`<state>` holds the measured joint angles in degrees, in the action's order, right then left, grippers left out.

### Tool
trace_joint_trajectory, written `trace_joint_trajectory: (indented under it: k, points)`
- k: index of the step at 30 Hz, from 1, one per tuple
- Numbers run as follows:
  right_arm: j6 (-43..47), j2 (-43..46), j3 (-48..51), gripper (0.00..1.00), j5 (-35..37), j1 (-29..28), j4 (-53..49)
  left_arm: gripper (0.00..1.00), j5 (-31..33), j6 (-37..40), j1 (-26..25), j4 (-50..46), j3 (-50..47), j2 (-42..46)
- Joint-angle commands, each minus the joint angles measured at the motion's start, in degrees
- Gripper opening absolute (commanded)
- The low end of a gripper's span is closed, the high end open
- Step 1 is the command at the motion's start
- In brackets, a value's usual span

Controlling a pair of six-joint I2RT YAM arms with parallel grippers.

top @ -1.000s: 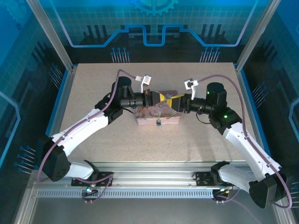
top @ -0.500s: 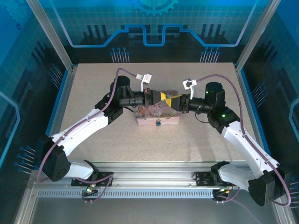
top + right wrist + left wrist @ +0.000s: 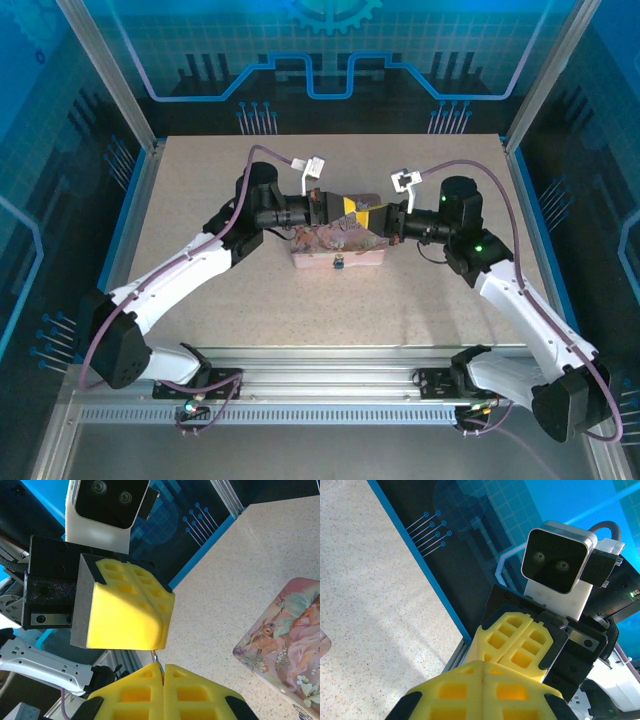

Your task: Unlock a padlock with a key

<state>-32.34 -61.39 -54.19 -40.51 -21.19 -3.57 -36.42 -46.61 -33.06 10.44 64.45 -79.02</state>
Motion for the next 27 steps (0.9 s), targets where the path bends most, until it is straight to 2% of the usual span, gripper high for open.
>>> trace_joint_trajectory:
  k: [1,2,5,12,17,22,27]
  points:
    - [2.81,1.17,0.12,0.0,1.16,0.19,-2.03,0.16,-0.21,-0.47,-0.08,1.63,0.33,1.5]
    - [4.04,1.42,-0.39,0.0,2.36,0.1,-3.57,0.29,0.3,-0.73,0.06,1.39,0.33,1.63]
    - [8.1,2.18,-1.87,0.0,6.77,-0.72,-8.06,0.45,2.45,-0.85,0.59,-0.26,0.24,2.28]
    - [18.21,3.18,-5.35,0.0,22.54,-5.71,-16.46,0.55,8.51,-2.27,2.53,-6.8,-0.17,3.91]
    - [26.51,2.82,-6.8,0.0,41.73,-11.48,-16.9,0.57,11.99,-3.27,3.89,-11.08,-0.76,4.76]
    - [40.51,2.92,-5.56,0.0,57.69,-17.52,-7.66,0.62,13.91,-6.04,5.67,-12.02,-2.51,6.05]
    - [54.29,3.22,-3.29,0.0,61.44,-20.57,4.36,0.62,14.09,-7.25,6.19,-12.19,-3.45,7.01]
